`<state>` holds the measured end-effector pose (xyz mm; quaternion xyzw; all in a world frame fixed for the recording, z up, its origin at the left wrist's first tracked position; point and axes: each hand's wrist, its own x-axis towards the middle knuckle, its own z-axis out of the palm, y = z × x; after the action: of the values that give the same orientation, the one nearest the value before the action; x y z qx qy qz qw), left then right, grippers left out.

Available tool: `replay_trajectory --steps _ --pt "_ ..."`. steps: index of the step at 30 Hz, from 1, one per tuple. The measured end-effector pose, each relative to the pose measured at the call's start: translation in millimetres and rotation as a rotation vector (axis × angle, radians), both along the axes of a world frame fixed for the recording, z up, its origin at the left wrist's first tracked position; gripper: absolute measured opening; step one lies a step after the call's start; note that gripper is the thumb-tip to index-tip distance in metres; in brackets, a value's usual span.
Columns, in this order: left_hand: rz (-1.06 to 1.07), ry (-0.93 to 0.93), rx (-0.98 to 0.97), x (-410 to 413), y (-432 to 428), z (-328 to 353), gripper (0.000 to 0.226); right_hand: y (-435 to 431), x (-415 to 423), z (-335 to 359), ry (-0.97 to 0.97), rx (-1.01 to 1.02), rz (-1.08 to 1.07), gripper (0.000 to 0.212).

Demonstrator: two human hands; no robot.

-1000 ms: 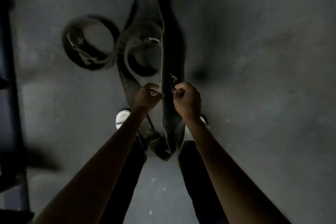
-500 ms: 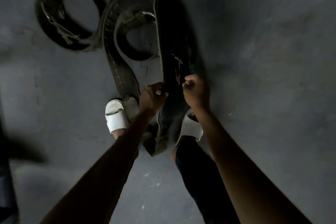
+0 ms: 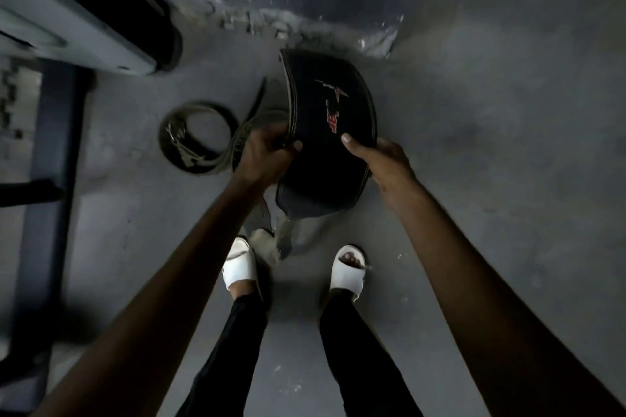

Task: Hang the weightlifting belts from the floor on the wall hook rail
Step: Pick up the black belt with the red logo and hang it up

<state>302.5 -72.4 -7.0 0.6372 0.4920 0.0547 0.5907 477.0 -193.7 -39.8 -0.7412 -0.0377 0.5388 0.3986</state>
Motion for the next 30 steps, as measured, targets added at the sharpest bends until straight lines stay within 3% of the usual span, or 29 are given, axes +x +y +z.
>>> replay_trajectory --steps 4,7,15,21,30 --pt "0.031 -0.126 -0.004 1 30 86 0.022 19 -5 82 0.114 0.22 -0.106 0.058" --pt "0.049 -0.169 0.018 -2 46 158 0.017 38 -13 156 0.116 0.311 -0.138 0.048" --pt "-0.017 -0.363 0.131 -27 85 389 0.025 75 -46 394 -0.044 0.521 -0.254 0.03" --pt "-0.115 -0.523 0.3 -47 82 575 0.016 75 -75 586 -0.174 0.731 -0.359 0.026" --pt "0.061 -0.761 0.437 -115 6 795 0.027 33 -152 819 -0.347 1.063 -0.361 0.025"
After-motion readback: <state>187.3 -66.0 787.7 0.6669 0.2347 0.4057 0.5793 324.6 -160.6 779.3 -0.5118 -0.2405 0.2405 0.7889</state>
